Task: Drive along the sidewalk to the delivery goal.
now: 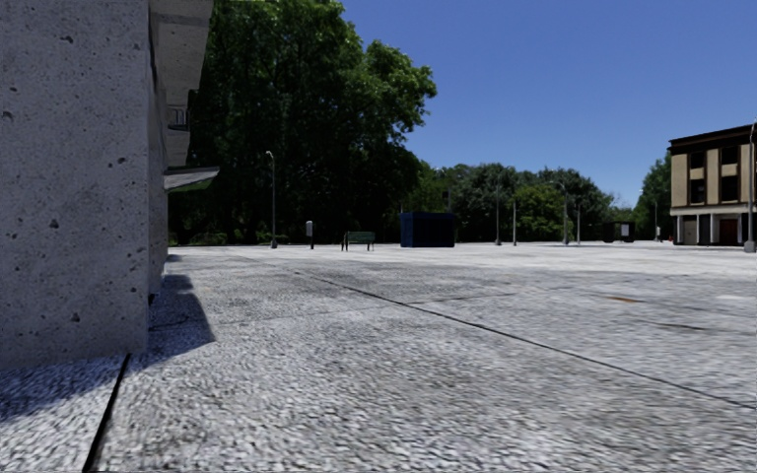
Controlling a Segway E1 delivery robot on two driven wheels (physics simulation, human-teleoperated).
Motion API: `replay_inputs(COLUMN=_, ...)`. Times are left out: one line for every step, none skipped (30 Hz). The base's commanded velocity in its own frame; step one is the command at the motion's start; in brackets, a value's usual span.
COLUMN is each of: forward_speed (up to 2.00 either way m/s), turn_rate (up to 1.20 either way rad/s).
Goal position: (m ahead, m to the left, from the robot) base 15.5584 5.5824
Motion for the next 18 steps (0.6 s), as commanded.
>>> replay_inputs(forward_speed=2.0, turn_rate=0.37)
replay_inputs(forward_speed=2.0, turn_rate=0.37)
replay_inputs(forward_speed=2.0, turn_rate=0.37)
replay_inputs(forward_speed=2.0, turn_rate=0.37)
replay_inputs(forward_speed=2.0, turn_rate=0.37)
replay_inputs(forward_speed=2.0, turn_rate=0.37)
replay_inputs(forward_speed=2.0, turn_rate=0.37)
replay_inputs(forward_speed=2.0, turn_rate=0.37)
replay_inputs(forward_speed=2.0, turn_rate=0.37)
replay_inputs(forward_speed=2.0, turn_rate=0.37)
replay_inputs(forward_speed=2.0, turn_rate=0.37)
replay_inputs(forward_speed=2.0, turn_rate=0.38)
replay_inputs(forward_speed=2.0, turn_rate=0.38)
replay_inputs(forward_speed=2.0, turn_rate=0.38)
replay_inputs(forward_speed=2.0, turn_rate=0.38)
replay_inputs(forward_speed=2.0, turn_rate=0.38)
replay_inputs(forward_speed=2.0, turn_rate=0.38)
replay_inputs(forward_speed=2.0, turn_rate=0.38)
